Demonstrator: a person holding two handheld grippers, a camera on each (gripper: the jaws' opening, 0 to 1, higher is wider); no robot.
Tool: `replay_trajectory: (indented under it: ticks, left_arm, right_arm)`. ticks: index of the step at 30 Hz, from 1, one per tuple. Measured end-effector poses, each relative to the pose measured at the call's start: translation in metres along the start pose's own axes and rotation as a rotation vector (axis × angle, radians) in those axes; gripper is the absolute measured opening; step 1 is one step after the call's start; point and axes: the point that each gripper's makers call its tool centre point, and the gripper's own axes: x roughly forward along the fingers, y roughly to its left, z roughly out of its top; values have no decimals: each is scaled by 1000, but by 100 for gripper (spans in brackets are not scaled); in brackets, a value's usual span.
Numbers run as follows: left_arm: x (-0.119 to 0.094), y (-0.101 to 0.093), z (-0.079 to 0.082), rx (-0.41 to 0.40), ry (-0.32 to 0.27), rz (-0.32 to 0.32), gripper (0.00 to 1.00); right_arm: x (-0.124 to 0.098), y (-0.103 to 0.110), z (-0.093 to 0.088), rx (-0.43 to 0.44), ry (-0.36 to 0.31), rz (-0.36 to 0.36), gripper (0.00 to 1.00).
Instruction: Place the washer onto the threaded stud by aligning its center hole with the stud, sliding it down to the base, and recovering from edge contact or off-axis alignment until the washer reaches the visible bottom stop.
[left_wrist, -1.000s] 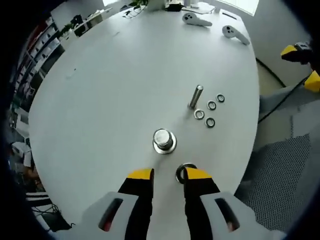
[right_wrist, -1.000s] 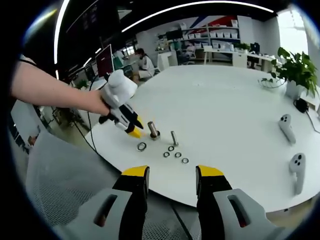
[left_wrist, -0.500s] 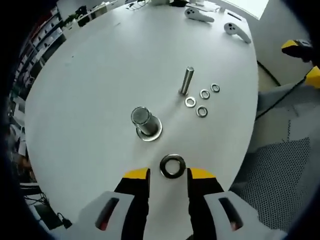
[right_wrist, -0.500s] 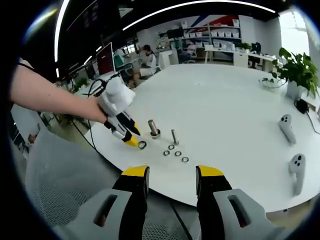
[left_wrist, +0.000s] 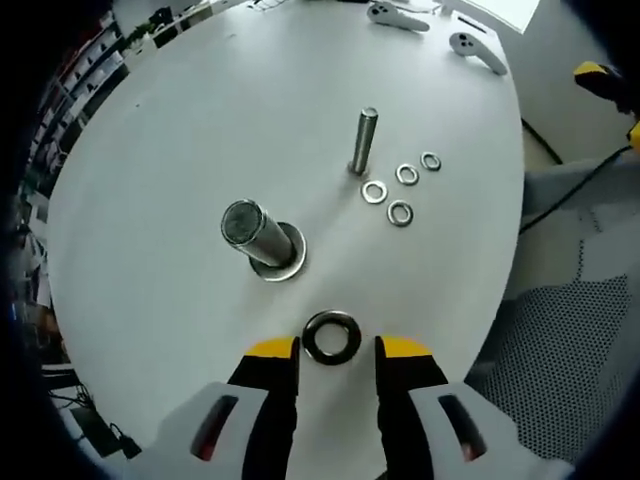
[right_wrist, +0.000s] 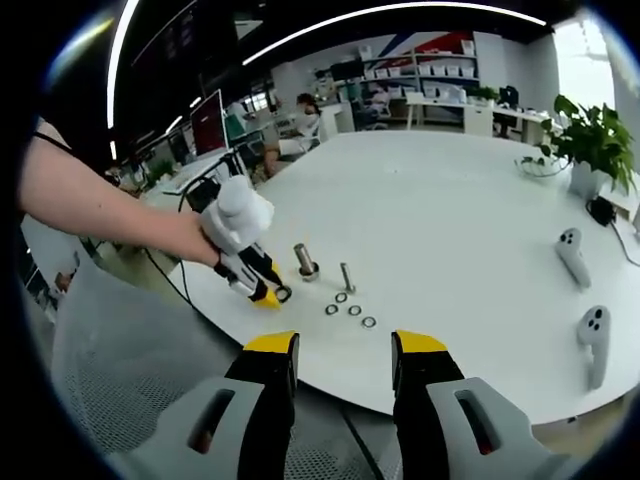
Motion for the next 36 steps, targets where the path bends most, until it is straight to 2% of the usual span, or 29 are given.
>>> replay_trajectory:
  ticks: [2,3,5,13,15,18,20,31,34,36]
  left_arm:
    - [0,2,0,1,4,9,24]
    - [0,6,-1,36,13,33,23]
    - [0,5,0,18,7,24,23]
    - [1,2,2,63,35,27,24]
    - [1,-1,1,57,59,8,30]
    - [2,-7,-2,132,142,5,35]
    - [3,-7,1,99,142,10,35]
    - [1,-5,-1,106,116,6,34]
    - [2,-3,0,102,129,10,30]
    - [2,0,0,101,136,15,22]
  right_arm:
    - [0,0,0,0,-1,0,39]
    - [0,0,0,0,-1,-1,39]
    - [0,-1,1,3,-4,-2,39]
    - [0,-1,1,3,-4,-2,38]
    - [0,0,1,0,-3,-2,38]
    - [0,0,0,0,-1,-2,38]
    - [0,0,1,1,-4,-3,38]
    - [-1,-1,1,4,-8,-4,38]
    - [-1,-1,1,5,-8,-4,38]
    - [-1,-1,1,5,-8,-4,38]
